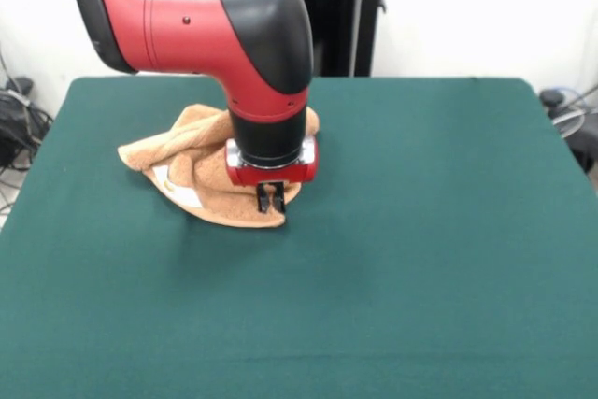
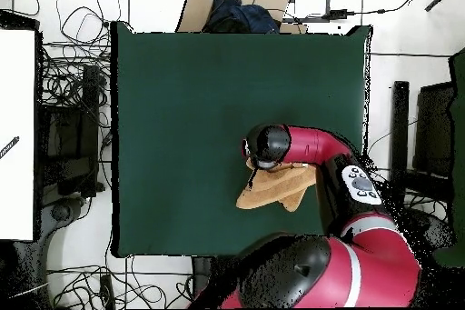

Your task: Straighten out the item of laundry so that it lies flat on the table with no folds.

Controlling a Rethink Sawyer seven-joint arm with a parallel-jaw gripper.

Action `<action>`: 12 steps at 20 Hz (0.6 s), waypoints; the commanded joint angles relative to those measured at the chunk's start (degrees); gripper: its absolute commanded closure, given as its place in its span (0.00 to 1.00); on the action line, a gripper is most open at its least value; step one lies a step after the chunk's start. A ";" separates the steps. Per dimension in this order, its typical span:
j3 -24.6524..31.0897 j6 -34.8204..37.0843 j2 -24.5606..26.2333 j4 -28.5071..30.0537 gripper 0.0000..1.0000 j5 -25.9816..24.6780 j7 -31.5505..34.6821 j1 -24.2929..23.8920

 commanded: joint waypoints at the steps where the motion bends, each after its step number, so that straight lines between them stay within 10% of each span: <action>1: 2.54 -12.79 5.53 3.71 1.00 -2.24 5.06 -2.68; 12: 5.62 -9.75 -7.72 15.62 1.00 2.32 7.18 -2.89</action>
